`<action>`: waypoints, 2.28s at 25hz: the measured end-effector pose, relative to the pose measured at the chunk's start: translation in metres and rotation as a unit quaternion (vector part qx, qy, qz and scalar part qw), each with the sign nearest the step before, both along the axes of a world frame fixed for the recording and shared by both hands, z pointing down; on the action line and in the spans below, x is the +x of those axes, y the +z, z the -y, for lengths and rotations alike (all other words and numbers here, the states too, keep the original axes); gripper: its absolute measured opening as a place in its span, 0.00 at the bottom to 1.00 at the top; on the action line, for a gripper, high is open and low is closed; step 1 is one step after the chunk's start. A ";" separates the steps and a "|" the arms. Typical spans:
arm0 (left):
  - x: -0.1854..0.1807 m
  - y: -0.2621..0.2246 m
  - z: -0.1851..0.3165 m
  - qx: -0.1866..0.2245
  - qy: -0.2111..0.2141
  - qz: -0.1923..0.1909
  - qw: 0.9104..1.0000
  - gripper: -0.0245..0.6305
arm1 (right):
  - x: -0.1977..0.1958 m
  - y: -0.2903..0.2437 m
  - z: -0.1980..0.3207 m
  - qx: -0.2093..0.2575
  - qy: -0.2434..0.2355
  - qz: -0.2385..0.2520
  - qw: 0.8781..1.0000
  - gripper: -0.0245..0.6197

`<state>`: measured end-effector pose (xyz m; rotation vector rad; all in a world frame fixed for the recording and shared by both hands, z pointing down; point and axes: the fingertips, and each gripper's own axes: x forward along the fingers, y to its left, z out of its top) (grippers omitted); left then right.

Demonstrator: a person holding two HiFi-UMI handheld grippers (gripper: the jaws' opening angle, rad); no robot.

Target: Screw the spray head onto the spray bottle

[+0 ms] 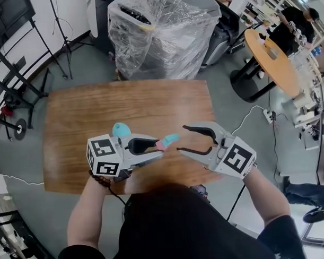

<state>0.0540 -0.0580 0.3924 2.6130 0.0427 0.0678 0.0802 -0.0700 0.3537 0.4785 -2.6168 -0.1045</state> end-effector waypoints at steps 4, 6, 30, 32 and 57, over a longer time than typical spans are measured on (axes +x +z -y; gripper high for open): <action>-0.022 -0.041 -0.026 -0.010 0.070 -0.051 0.996 0.27 | -0.030 -0.026 -0.029 -0.028 -0.094 -0.026 0.995 0.39; -0.032 -0.054 -0.035 -0.012 0.096 -0.077 0.992 0.27 | -0.045 -0.035 -0.044 -0.043 -0.127 -0.041 0.990 0.39; -0.065 -0.069 -0.059 0.009 0.147 -0.108 0.983 0.39 | -0.107 -0.043 -0.076 -0.042 -0.191 -0.100 0.975 0.22; -0.070 -0.050 -0.052 0.015 0.121 -0.070 0.990 0.43 | -0.105 -0.042 -0.071 -0.039 -0.183 -0.115 0.975 0.22; -0.145 0.193 0.093 0.120 -0.285 0.307 0.900 0.81 | -0.094 0.005 0.008 -0.003 -0.044 -0.235 0.971 0.22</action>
